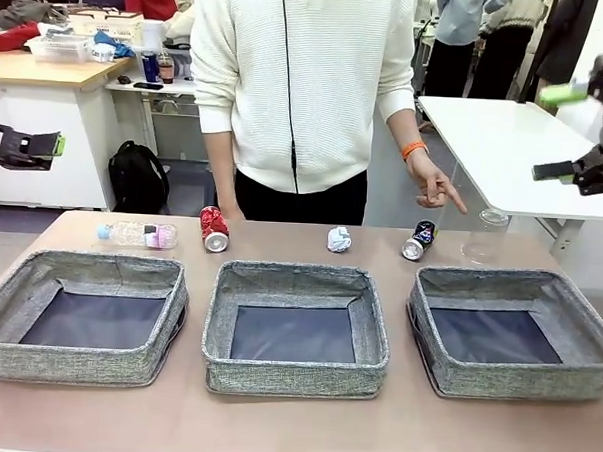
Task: Sort the waste into the appropriate baskets.
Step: Pick up the waste item pointed out by the person.
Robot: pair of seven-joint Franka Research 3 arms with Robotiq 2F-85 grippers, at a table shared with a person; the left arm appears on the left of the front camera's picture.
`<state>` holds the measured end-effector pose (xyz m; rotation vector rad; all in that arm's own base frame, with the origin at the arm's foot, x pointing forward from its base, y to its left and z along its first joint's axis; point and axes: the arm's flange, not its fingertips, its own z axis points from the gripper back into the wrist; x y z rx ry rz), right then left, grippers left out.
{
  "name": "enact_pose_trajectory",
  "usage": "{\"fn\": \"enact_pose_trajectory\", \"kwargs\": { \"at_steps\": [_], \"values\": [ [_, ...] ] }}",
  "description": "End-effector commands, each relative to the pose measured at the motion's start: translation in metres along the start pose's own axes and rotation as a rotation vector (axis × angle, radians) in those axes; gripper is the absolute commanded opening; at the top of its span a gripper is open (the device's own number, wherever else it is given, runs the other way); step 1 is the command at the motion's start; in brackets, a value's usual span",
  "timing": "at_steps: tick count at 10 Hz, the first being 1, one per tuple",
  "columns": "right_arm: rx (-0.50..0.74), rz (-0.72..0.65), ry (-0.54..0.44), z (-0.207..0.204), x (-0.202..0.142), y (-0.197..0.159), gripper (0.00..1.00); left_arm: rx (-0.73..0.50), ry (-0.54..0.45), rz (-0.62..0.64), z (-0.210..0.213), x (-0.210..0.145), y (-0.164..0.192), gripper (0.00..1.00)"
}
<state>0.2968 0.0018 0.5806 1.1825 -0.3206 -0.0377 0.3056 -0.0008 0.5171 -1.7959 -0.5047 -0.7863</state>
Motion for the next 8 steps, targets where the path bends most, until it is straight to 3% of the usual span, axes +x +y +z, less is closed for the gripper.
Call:
{"fn": "enact_pose_trajectory", "kwargs": {
  "at_steps": [1,2,5,7,8],
  "values": [
    [-0.26,0.688,-0.161,0.016,0.042,-0.037,1.0,-0.012,0.013,-0.024,0.0,-0.004,0.0,1.0],
    [-0.313,0.846,-0.273,0.027,0.057,-0.055,1.0,-0.012,0.013,-0.024,0.0,-0.004,0.0,1.0],
    [-0.578,1.023,-0.458,0.049,0.079,-0.08,1.0,-0.012,0.013,-0.024,0.0,-0.004,0.0,1.0],
    [-0.687,1.021,-0.548,0.057,0.067,-0.078,1.0,-0.012,0.013,-0.024,0.0,-0.004,0.0,1.0],
    [-0.752,0.852,-0.569,0.06,0.055,-0.064,1.0,-0.012,0.013,-0.024,0.0,-0.004,0.0,1.0]
  ]
}}
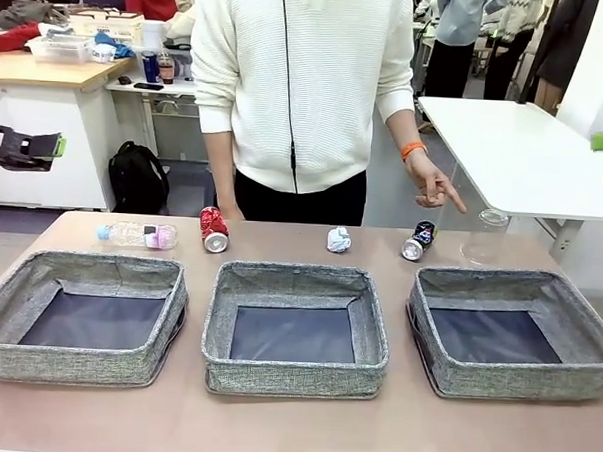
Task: Sort the waste into the appropriate baskets.
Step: Pick up the waste item pointed out by the person.
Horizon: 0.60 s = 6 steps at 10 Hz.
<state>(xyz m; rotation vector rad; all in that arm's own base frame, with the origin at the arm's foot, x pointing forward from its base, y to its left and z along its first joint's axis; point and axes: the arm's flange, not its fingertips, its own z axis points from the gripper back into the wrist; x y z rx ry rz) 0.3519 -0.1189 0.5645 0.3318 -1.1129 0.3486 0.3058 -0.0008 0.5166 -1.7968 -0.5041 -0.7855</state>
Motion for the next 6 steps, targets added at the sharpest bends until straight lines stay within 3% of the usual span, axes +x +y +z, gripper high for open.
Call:
{"fn": "enact_pose_trajectory", "kwargs": {
  "at_steps": [1,2,3,6],
  "values": [
    [0.134,0.003,0.071,-0.013,-0.001,-0.002,1.0,-0.012,0.013,-0.025,0.0,-0.004,-0.001,1.0],
    [0.134,0.003,0.071,-0.013,-0.001,-0.002,1.0,-0.012,0.013,-0.025,0.0,-0.004,-0.001,1.0],
    [-0.006,0.006,-0.005,0.003,0.0,0.006,1.0,-0.012,0.013,-0.025,0.0,-0.004,-0.001,1.0],
    [0.336,-0.005,0.069,-0.061,-0.021,-0.081,1.0,-0.012,0.013,-0.025,0.0,-0.004,-0.001,1.0]
  ]
}}
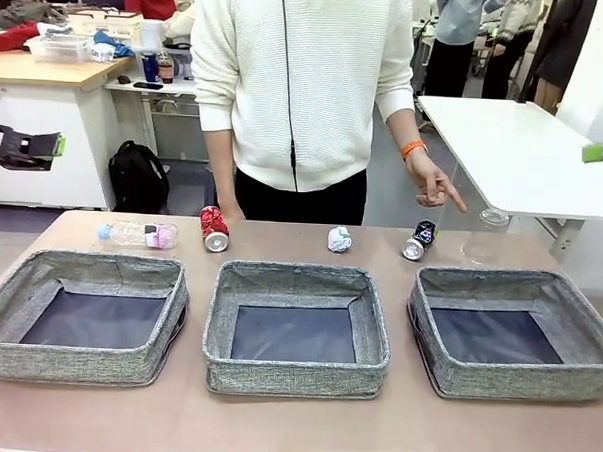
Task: Sort the waste into the appropriate baskets.
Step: Pick up the waste item pointed out by the person.
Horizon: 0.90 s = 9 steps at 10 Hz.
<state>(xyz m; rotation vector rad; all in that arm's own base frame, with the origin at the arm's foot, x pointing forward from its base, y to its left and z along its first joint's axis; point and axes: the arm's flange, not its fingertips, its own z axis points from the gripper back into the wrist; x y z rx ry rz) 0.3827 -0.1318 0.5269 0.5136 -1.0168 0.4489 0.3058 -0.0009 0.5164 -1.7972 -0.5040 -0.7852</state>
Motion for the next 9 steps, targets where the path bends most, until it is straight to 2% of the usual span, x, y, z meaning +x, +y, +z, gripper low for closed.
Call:
{"fn": "enact_pose_trajectory", "kwargs": {
  "at_steps": [1,2,3,4,5,6,7,8,9],
  "values": [
    [0.333,-0.003,0.067,-0.031,-0.011,-0.096,1.0,-0.011,0.014,-0.025,0.0,-0.003,-0.001,1.0],
    [0.228,0.058,0.152,-0.044,-0.029,-0.127,1.0,-0.011,0.014,-0.025,0.0,-0.003,-0.001,1.0],
    [0.169,0.099,0.135,-0.058,-0.039,-0.145,1.0,-0.011,0.014,-0.025,0.0,-0.003,-0.001,1.0],
    [0.18,0.136,0.012,-0.079,-0.048,-0.157,1.0,-0.011,0.014,-0.025,0.0,-0.003,-0.001,1.0],
    [0.04,0.135,0.024,-0.096,-0.059,-0.169,1.0,-0.011,0.014,-0.025,0.0,-0.003,-0.001,1.0],
    [-0.219,-0.022,0.064,-0.096,-0.051,-0.167,1.0,-0.011,0.014,-0.025,0.0,-0.003,-0.001,1.0],
    [0.149,0.089,0.083,-0.081,-0.067,-0.162,1.0,-0.011,0.014,-0.025,0.0,-0.003,-0.001,1.0],
    [0.149,0.089,0.083,-0.081,-0.067,-0.162,1.0,-0.011,0.014,-0.025,0.0,-0.003,-0.001,1.0],
    [0.01,0.064,0.073,-0.095,-0.067,-0.178,1.0,-0.011,0.014,-0.025,0.0,-0.003,-0.001,1.0]
  ]
}}
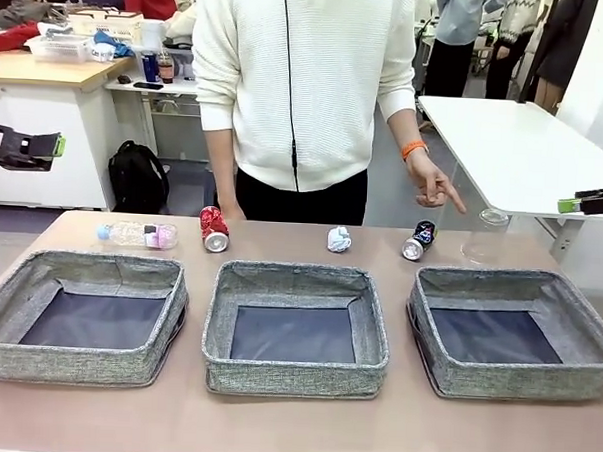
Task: Sort the waste into the appropriate baskets.
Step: Pick up the waste item pointed out by the person.
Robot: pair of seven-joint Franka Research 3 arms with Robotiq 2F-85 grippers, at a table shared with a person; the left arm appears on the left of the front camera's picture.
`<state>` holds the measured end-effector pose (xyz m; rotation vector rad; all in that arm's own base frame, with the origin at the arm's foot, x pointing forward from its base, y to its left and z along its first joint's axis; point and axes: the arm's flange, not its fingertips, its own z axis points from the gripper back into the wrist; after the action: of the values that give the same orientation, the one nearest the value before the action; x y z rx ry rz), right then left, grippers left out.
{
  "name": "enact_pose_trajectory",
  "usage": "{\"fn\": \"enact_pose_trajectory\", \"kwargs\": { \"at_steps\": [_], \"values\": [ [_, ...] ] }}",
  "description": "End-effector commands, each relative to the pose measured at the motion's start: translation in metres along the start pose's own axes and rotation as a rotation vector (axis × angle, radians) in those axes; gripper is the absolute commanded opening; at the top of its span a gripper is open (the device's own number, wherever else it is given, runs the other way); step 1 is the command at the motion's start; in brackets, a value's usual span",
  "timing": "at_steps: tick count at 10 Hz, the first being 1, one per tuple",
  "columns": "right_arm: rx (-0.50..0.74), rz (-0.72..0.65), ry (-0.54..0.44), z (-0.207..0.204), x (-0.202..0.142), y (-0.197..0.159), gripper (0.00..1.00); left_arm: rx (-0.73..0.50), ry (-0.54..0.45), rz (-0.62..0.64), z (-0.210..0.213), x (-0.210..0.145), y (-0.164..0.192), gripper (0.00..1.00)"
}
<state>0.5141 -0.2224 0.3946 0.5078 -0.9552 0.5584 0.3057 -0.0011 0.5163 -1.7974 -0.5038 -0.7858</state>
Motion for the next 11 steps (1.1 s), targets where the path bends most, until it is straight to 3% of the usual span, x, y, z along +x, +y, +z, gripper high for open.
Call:
{"fn": "enact_pose_trajectory", "kwargs": {
  "at_steps": [1,4,6,10,11],
  "values": [
    [-0.029,0.022,-0.048,-0.02,0.002,-0.022,1.0,-0.011,0.013,-0.025,0.0,-0.003,-0.001,1.0],
    [0.047,0.105,-0.059,-0.078,-0.002,-0.049,1.0,-0.011,0.013,-0.025,0.0,-0.003,-0.001,1.0],
    [0.076,0.175,-0.048,-0.093,-0.01,-0.073,1.0,-0.011,0.013,-0.025,0.0,-0.003,-0.001,1.0],
    [0.283,0.205,0.045,-0.099,-0.017,-0.084,1.0,-0.011,0.013,-0.025,0.0,-0.003,-0.001,1.0],
    [0.412,0.204,0.07,-0.097,-0.017,-0.083,1.0,-0.011,0.013,-0.025,0.0,-0.003,-0.001,1.0]
  ]
}}
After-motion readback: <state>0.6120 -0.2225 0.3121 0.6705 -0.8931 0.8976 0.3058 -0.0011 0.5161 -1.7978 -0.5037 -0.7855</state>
